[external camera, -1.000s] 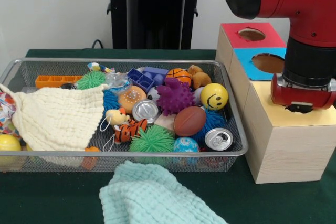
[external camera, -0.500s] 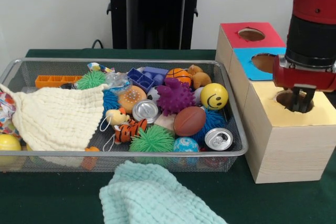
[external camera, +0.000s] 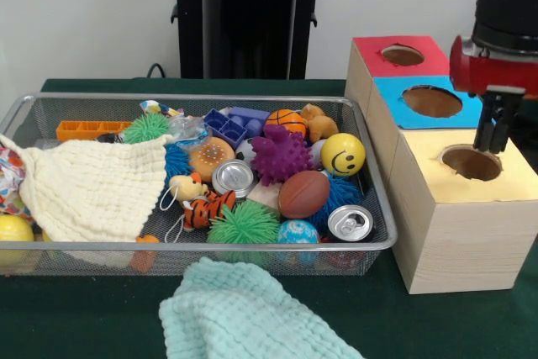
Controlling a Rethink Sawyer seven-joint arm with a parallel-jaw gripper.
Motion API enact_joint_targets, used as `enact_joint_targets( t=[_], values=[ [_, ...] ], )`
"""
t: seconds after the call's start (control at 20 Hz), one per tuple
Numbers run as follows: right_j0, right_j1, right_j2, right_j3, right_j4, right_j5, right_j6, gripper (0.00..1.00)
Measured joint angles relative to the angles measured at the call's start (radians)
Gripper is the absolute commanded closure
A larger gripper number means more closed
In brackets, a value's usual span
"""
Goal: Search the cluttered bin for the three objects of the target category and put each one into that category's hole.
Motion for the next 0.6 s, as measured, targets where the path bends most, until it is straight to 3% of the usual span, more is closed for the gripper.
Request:
enact_joint_targets(
  t=[0.6],
  values=[
    [-0.063, -0.032, 0.002, -0.062, -0.001, 0.081, 0.000, 1.00]
  ],
)
